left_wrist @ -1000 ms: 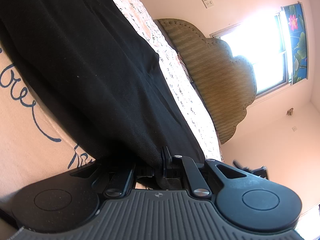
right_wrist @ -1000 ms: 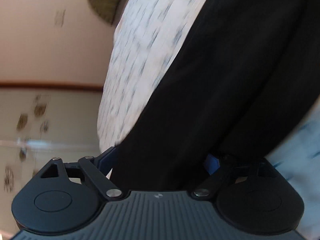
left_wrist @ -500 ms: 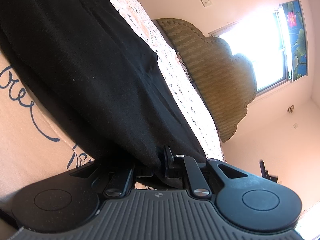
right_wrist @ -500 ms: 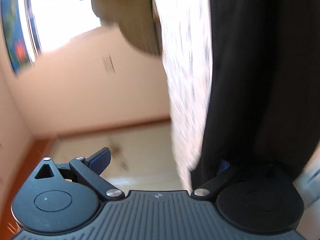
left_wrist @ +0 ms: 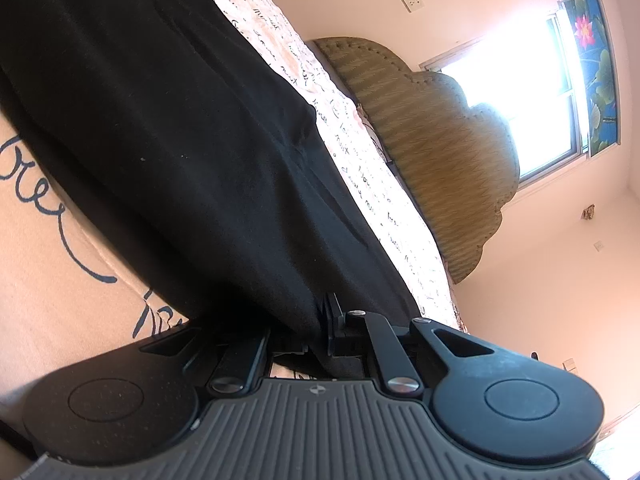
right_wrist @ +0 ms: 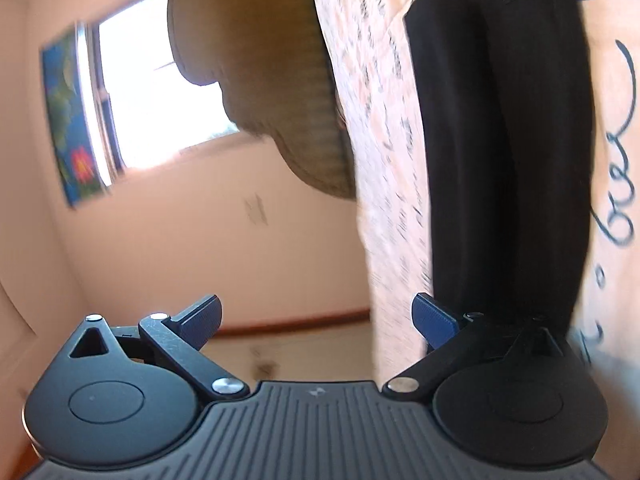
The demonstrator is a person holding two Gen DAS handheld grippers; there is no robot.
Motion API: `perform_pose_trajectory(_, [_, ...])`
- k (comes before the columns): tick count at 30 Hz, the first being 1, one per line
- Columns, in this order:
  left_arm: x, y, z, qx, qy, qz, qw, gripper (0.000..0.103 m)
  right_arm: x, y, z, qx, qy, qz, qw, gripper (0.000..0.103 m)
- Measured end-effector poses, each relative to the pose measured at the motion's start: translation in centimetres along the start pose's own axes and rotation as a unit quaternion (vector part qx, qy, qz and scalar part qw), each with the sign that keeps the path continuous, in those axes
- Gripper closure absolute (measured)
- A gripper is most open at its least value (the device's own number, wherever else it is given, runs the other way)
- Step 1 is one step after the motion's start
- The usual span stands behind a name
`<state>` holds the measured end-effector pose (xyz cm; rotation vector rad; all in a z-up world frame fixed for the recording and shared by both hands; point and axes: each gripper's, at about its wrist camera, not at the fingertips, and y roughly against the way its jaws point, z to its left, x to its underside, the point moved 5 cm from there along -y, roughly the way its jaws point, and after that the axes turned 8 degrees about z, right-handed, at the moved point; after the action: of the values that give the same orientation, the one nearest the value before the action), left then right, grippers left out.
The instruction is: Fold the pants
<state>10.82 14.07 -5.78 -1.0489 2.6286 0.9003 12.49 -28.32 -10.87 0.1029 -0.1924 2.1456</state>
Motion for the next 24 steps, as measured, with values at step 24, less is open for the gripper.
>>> perform_pose_trajectory(24, [0.0, 0.0, 0.4, 0.01, 0.006, 0.001, 0.9999, 0.083, 8.0, -7.3, -1.8, 0.069, 0.01, 0.178, 0.982, 0.0])
